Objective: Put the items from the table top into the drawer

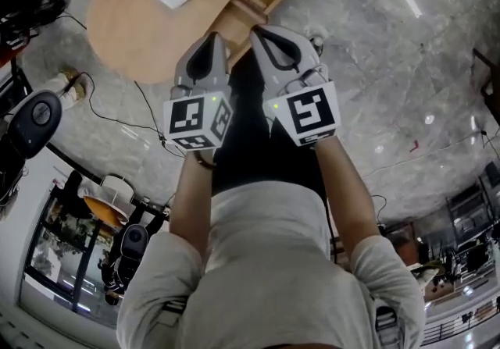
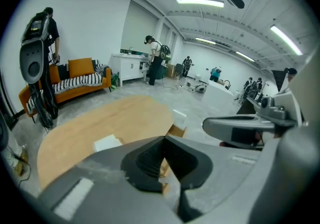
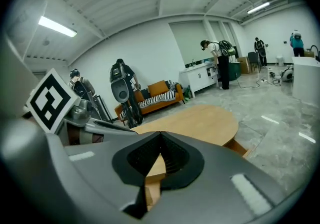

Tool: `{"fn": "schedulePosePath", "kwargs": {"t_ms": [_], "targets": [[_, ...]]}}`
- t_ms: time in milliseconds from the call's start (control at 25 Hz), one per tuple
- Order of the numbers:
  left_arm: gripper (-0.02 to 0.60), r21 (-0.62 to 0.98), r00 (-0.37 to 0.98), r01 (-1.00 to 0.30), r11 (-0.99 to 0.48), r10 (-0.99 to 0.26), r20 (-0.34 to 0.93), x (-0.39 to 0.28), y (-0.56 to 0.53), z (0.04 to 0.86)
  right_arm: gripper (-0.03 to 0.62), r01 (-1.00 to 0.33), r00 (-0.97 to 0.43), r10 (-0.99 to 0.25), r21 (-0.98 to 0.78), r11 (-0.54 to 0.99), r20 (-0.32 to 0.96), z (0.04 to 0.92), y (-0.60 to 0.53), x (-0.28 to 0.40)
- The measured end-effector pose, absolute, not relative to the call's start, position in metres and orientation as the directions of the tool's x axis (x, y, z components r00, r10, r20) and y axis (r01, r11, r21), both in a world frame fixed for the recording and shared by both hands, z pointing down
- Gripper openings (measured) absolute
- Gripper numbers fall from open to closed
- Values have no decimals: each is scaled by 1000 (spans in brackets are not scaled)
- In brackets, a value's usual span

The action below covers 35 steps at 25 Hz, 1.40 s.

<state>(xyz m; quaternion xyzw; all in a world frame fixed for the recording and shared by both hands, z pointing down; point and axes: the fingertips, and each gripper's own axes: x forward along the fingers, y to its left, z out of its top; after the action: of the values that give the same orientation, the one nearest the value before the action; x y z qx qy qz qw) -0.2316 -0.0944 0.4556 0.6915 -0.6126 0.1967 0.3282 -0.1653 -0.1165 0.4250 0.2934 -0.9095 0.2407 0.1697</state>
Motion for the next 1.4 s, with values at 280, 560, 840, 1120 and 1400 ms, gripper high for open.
{"fn": "schedulePosePath", "kwargs": {"t_ms": [280,560,840,1120,1400], "targets": [[20,217,203,-974,-61,-653,730,-313,-100,506,8,-647,-743,-436,-377,663,508,470,-121,-223],[20,189,225,-974,-124,-592,774,-366,-121,555,8,-668,-727,-435,-399,628,532,510,-147,-282],[22,23,153,-958,-286,-441,884,-418,-123,619,8,-660,-731,-412,-410,630,543,531,-159,-315],[155,-34,117,-864,-502,-266,957,-439,-117,674,8,-652,-729,-376,-413,636,572,541,-155,-326],[156,-27,127,-832,-554,-237,963,-438,-120,704,8,-692,-693,-399,-400,601,600,552,-154,-304]]}}
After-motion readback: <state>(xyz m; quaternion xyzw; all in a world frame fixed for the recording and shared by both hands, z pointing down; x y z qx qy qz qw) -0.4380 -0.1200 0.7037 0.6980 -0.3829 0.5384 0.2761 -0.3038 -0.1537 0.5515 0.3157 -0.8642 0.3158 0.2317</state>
